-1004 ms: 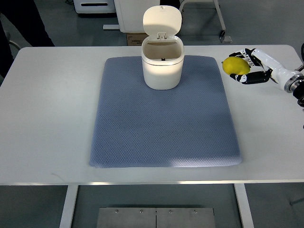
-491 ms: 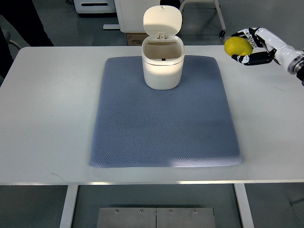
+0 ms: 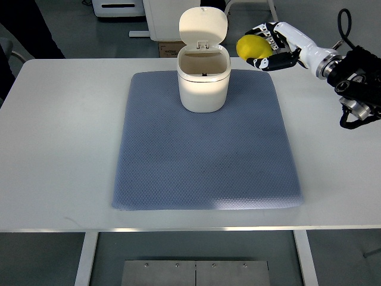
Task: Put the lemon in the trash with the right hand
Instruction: 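Move the held lemon over the open white bin with the right hand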
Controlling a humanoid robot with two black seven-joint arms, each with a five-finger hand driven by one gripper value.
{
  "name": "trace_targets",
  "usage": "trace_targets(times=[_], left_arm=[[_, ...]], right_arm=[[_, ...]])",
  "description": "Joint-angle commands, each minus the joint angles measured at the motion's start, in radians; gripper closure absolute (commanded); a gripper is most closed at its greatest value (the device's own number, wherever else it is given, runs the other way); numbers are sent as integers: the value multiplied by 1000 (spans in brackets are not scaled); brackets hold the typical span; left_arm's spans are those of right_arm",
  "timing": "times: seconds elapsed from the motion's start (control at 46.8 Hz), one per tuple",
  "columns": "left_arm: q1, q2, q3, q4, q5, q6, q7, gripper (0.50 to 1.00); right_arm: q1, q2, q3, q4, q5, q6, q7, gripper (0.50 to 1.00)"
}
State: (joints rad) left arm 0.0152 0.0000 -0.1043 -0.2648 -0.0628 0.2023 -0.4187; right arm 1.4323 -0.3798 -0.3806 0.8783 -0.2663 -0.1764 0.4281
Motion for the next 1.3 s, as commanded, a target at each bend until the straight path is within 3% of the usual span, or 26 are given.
trace_targets(times=[0.0, 0.384, 0.705, 0.854, 1.196, 1.281], left_arm=[[0, 0, 0, 1, 0, 0, 0, 500], [0, 0, 0, -1, 0, 0, 0, 500], [0, 0, 0, -1, 0, 0, 0, 500], [0, 0, 0, 1, 0, 0, 0, 500], [0, 0, 0, -1, 0, 0, 0, 500], [0, 0, 0, 1, 0, 0, 0, 500]], right_arm=[[17, 36, -1, -15, 6, 0, -15, 1000], [77, 236, -93, -156, 48, 6, -75, 1000], [76, 354, -104, -317, 55, 74, -129, 1000], [65, 380, -106, -375, 53, 107, -137, 1000], [51, 380, -139, -375, 48, 109, -163, 1000], [51, 380, -138, -375, 50, 104, -177, 907]])
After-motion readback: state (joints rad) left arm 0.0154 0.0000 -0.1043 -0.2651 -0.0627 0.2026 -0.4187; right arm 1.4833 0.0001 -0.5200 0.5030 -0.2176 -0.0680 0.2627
